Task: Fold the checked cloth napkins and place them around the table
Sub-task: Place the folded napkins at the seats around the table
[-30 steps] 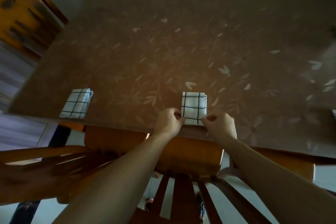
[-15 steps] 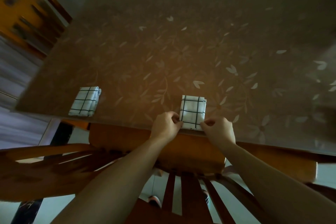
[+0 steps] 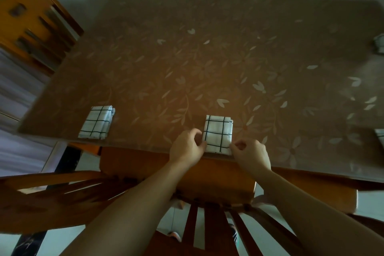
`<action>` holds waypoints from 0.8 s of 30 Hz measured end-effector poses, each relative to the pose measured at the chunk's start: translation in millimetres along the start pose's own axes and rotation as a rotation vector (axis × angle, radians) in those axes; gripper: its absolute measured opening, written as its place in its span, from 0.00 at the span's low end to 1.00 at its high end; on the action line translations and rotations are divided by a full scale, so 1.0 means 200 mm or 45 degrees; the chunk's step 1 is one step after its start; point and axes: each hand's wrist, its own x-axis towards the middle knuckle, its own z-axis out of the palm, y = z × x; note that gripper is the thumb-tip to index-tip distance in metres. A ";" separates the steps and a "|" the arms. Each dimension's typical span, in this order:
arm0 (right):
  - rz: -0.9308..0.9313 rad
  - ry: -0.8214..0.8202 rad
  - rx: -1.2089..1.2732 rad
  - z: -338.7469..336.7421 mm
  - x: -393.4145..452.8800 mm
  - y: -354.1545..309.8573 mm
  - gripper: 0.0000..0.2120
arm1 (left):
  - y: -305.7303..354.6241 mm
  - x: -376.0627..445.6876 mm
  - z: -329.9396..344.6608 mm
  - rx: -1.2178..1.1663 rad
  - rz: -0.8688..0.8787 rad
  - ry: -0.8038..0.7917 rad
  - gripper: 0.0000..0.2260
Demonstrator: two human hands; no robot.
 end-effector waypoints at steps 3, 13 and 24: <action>-0.086 0.025 -0.199 -0.16 -0.04 0.01 0.07 | 0.05 -0.03 -0.08 0.203 0.102 0.047 0.19; -0.249 0.121 -0.653 -0.78 -0.27 0.12 0.24 | 0.50 -0.25 -0.29 0.538 0.299 0.152 0.23; -0.069 0.422 -0.651 -1.46 -0.86 0.62 0.23 | 1.24 -0.64 -0.02 0.514 0.636 0.148 0.24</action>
